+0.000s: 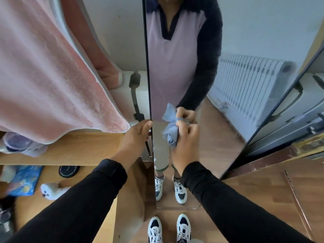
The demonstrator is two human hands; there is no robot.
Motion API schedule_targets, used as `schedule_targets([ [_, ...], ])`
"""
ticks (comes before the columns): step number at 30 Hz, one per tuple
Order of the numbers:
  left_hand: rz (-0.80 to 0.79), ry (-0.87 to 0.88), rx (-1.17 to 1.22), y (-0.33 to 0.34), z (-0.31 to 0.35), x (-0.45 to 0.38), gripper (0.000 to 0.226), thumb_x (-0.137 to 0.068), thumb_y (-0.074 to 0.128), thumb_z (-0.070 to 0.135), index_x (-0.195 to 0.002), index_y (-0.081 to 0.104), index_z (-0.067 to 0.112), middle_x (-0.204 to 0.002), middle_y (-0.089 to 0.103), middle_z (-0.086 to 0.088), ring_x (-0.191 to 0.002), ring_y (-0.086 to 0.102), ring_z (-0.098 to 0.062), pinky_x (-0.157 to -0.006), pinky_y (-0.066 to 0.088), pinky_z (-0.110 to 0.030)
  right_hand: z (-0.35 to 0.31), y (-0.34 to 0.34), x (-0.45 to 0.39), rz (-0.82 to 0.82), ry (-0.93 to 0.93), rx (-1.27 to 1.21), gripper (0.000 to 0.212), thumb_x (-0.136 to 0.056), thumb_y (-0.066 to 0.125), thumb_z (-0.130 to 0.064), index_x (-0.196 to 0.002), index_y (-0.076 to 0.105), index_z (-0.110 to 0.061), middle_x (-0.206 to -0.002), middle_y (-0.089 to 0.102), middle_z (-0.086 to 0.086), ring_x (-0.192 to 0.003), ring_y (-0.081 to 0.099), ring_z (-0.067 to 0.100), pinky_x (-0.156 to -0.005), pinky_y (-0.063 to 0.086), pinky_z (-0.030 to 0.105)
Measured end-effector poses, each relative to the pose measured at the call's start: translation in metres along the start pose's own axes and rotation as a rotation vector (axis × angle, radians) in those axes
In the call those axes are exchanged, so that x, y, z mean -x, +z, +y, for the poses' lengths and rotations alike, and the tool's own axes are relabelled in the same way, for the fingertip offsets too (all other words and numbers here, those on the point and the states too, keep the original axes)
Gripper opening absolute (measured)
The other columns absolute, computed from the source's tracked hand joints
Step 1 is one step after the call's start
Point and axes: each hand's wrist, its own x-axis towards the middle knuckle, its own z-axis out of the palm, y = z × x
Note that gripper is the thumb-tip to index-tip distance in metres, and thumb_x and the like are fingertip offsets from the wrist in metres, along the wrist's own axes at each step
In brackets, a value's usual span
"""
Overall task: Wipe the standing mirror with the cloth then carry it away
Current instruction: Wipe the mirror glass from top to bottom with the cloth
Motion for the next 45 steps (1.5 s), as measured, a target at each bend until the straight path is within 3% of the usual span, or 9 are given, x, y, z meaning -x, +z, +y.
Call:
schedule_targets([
  [6, 0.049, 0.091, -0.126, -0.002, -0.001, -0.002, 0.023, -0.103, 0.042, 0.047, -0.095, 0.063, 0.042, -0.083, 0.069, 0.019, -0.083, 0.063, -0.001, -0.078, 0.047, -0.027, -0.008, 0.041, 0.016, -0.265, -0.362, 0.262, 0.034, -0.096, 0.060, -0.029, -0.126, 0.046, -0.024, -0.113, 0.047, 0.011, -0.101, 0.047, 0.030, -0.084, 0.053, 0.043],
  [10, 0.028, 0.104, -0.135, -0.002, -0.010, -0.007, 0.033, -0.096, 0.038, 0.066, -0.103, 0.065, 0.047, -0.093, 0.073, 0.016, -0.091, 0.070, -0.008, -0.086, 0.056, -0.038, 0.008, 0.036, 0.016, -0.221, -0.449, 0.324, 0.049, -0.081, 0.076, -0.023, -0.123, 0.052, -0.022, -0.102, 0.048, 0.007, -0.088, 0.049, 0.024, -0.069, 0.055, 0.032],
  [20, -0.009, 0.097, -0.008, 0.002, -0.009, -0.006, 0.034, -0.078, 0.040, 0.085, -0.100, 0.058, 0.068, -0.097, 0.070, 0.031, -0.102, 0.069, -0.009, -0.097, 0.054, -0.045, 0.046, -0.001, 0.018, 0.222, 0.253, -0.002, 0.036, -0.084, 0.063, -0.002, -0.113, 0.049, -0.018, -0.110, 0.039, 0.004, -0.085, 0.055, 0.024, -0.077, 0.056, 0.038],
  [25, 0.028, 0.118, -0.050, 0.000, -0.009, -0.005, 0.020, -0.089, 0.040, 0.074, -0.095, 0.058, 0.069, -0.090, 0.070, 0.032, -0.096, 0.070, -0.008, -0.092, 0.056, -0.046, 0.011, 0.036, 0.023, 0.083, 0.110, 0.011, 0.024, -0.088, 0.054, -0.023, -0.112, 0.053, -0.025, -0.109, 0.038, -0.011, -0.095, 0.054, 0.018, -0.081, 0.049, 0.019],
  [27, 0.039, 0.136, -0.107, 0.000, -0.009, -0.004, 0.030, -0.094, 0.038, 0.068, -0.100, 0.064, 0.053, -0.089, 0.073, 0.018, -0.092, 0.070, -0.011, -0.087, 0.057, -0.044, -0.003, 0.057, 0.027, -0.043, 0.021, 0.027, 0.023, -0.089, 0.055, -0.032, -0.112, 0.056, -0.028, -0.111, 0.047, -0.005, -0.097, 0.054, 0.018, -0.087, 0.053, 0.031],
  [32, 0.048, 0.154, -0.179, -0.001, -0.011, -0.006, 0.041, -0.098, 0.035, 0.062, -0.098, 0.065, 0.033, -0.087, 0.072, 0.007, -0.087, 0.070, -0.016, -0.082, 0.058, -0.042, -0.006, 0.070, 0.039, -0.166, -0.089, 0.097, 0.042, -0.089, 0.058, 0.000, -0.126, 0.058, -0.020, -0.111, 0.049, 0.015, -0.097, 0.051, 0.038, -0.075, 0.050, 0.048],
  [35, 0.035, 0.126, -0.110, 0.001, -0.015, -0.010, 0.040, -0.089, 0.036, 0.076, -0.097, 0.066, 0.050, -0.092, 0.075, 0.008, -0.092, 0.072, -0.016, -0.087, 0.057, -0.049, 0.016, 0.054, 0.036, -0.169, -0.083, 0.158, 0.046, -0.087, 0.056, 0.003, -0.128, 0.060, -0.018, -0.115, 0.046, 0.016, -0.101, 0.048, 0.035, -0.079, 0.047, 0.043],
  [41, 0.039, 0.141, -0.077, 0.004, -0.015, -0.009, 0.017, -0.092, 0.038, 0.072, -0.088, 0.055, 0.075, -0.093, 0.072, 0.020, -0.095, 0.071, -0.007, -0.091, 0.056, -0.046, 0.070, 0.005, 0.029, 0.186, 0.327, -0.031, 0.028, -0.085, 0.062, -0.003, -0.103, 0.058, -0.024, -0.101, 0.042, -0.006, -0.091, 0.053, 0.023, -0.076, 0.045, 0.011],
  [45, 0.035, 0.142, -0.068, 0.004, -0.014, -0.007, 0.017, -0.092, 0.039, 0.072, -0.087, 0.054, 0.076, -0.095, 0.072, 0.018, -0.093, 0.071, -0.006, -0.091, 0.056, -0.045, 0.075, -0.011, 0.022, 0.403, 0.521, -0.038, 0.032, -0.080, 0.059, -0.013, -0.111, 0.058, -0.014, -0.109, 0.046, 0.008, -0.092, 0.055, 0.024, -0.086, 0.052, 0.029],
])
